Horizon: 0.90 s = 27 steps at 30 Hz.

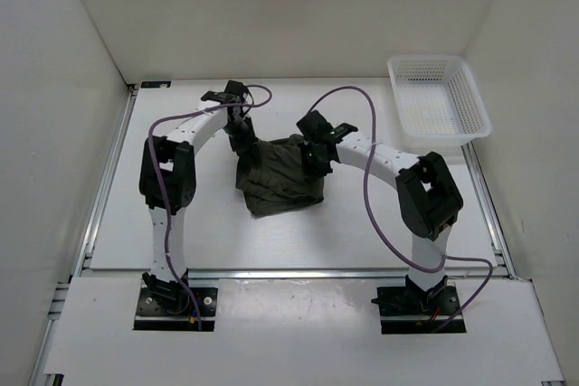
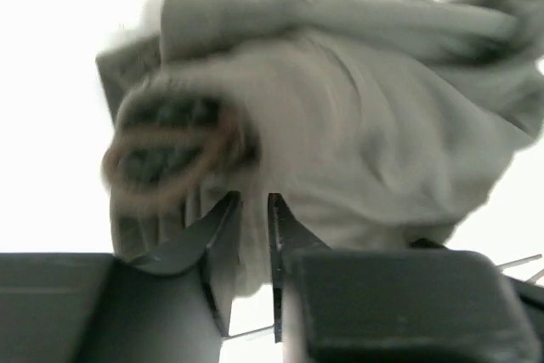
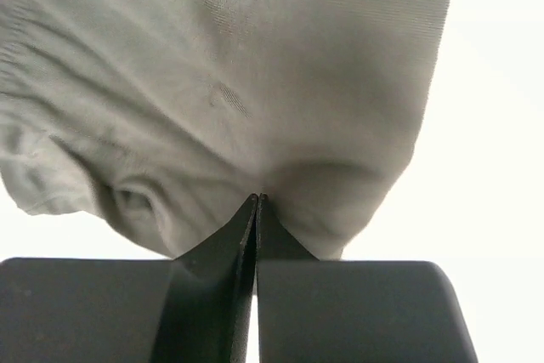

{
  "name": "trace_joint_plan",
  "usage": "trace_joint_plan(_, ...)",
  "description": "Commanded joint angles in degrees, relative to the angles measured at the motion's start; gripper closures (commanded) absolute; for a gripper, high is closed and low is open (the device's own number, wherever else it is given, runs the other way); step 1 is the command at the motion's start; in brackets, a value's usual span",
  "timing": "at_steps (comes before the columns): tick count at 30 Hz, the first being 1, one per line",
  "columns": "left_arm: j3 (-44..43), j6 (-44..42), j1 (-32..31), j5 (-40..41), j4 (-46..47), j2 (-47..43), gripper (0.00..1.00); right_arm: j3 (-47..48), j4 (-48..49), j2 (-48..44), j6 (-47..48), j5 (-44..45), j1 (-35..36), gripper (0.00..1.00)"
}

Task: Fold and stack the shorts
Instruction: Fold the shorts

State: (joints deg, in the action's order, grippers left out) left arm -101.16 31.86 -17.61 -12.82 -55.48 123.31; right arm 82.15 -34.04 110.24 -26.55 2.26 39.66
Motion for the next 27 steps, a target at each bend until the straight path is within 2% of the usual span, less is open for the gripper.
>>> trace_joint_plan(1, -0.35, -1.09, 0.47, 0.61, -0.15, -10.71, 0.68, 5.56, -2.52, -5.91, 0.62, 2.4, -1.25, 1.0)
trace_joint_plan(4, 0.35, -1.62, 0.47, -0.1, -0.68, -13.96, 0.6, 9.77, -3.75, -5.74, 1.93, 2.4, -2.57, 0.95)
trace_joint_plan(8, 3.85, -1.09, -0.05, 0.6, -0.07, -14.76, 0.6, 16.63, -4.54, 1.53, 2.46, -0.76, -5.02, 0.95)
trace_joint_plan(10, 6.05, -0.57, -0.06, 0.6, 0.72, -14.24, 0.65, 21.09, -4.54, 4.97, 2.46, -2.43, -5.73, 0.95)
trace_joint_plan(11, 7.29, -0.57, -0.67, 0.6, 1.25, -14.23, 0.72, 22.43, -5.15, 8.21, 2.46, -3.66, -6.26, 0.95)
trace_joint_plan(15, 15.97, 0.66, -0.68, 1.22, 5.28, -15.02, 0.9, 25.17, -5.16, 14.56, 0.71, -4.28, -6.79, 0.95)
trace_joint_plan(20, 20.13, 0.66, -1.2, 2.44, 6.53, -14.41, 0.9, 25.17, -4.63, 18.87, -0.53, -4.28, -6.79, 0.95)
trace_joint_plan(24, 20.92, -1.01, -1.2, 2.45, 5.75, -15.19, 0.9, 23.77, -4.63, 14.93, -0.53, -3.23, -7.32, 0.95)
trace_joint_plan(26, 18.12, -3.46, -1.2, 2.45, 3.9, -18.18, 0.9, 23.15, -4.63, 9.69, -0.53, -1.31, -8.45, 0.95)
trace_joint_plan(27, 16.46, -4.25, -1.2, 3.32, 2.41, -19.32, 0.87, 22.27, -4.63, 7.56, -0.53, -0.16, -8.46, 0.9)
